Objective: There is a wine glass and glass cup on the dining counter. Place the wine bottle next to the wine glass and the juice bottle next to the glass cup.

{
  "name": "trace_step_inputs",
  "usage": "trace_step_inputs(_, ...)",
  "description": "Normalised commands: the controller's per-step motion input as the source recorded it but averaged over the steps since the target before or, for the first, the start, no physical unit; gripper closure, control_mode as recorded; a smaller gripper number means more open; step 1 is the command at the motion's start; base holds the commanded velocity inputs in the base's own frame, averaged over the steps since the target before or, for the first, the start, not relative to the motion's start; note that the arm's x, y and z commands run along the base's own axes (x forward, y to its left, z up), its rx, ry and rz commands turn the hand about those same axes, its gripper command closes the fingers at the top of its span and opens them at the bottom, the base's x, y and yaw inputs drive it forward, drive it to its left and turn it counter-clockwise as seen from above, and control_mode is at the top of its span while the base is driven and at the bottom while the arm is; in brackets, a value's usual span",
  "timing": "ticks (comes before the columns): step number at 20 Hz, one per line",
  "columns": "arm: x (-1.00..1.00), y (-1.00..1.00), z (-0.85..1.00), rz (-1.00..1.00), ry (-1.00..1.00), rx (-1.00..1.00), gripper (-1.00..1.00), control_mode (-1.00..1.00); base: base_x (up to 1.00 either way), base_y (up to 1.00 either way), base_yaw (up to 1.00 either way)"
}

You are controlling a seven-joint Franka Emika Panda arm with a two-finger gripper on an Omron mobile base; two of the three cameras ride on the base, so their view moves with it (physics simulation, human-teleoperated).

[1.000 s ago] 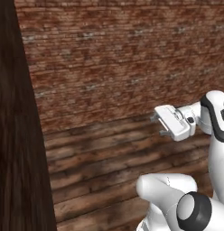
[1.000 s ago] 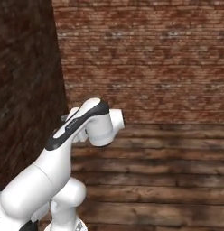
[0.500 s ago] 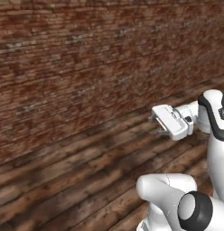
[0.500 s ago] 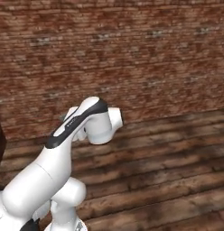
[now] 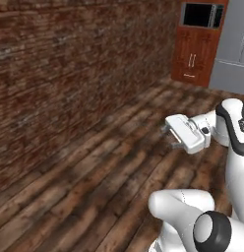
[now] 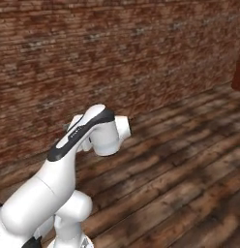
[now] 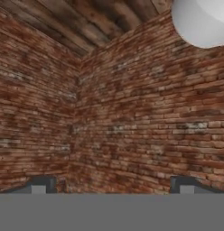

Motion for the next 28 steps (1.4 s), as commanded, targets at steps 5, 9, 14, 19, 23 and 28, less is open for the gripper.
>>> trace_step_inputs(5, 0.0, 0.0, 0.0, 0.0, 0.0, 0.0, -1.0, 1.0, 0.8, 0.19, -0.5)
trace_step_inputs(9, 0.0, 0.0, 0.0, 0.0, 0.0, 0.0, -1.0, 1.0, 0.73, 0.24, -0.51)
trace_step_inputs(14, 0.0, 0.0, 0.0, 0.0, 0.0, 0.0, -1.0, 1.0, 0.6, 0.39, -0.54)
trace_step_inputs(19, 0.0, 0.0, 0.0, 0.0, 0.0, 0.0, -1.0, 1.0, 0.67, 0.15, -0.52)
trace_step_inputs(23, 0.0, 0.0, 0.0, 0.0, 0.0, 0.0, -1.0, 1.0, 0.96, 0.05, -0.45)
trace_step_inputs(28, 0.0, 0.0, 0.0, 0.0, 0.0, 0.0, -1.0, 1.0, 1.0, 0.27, -0.41)
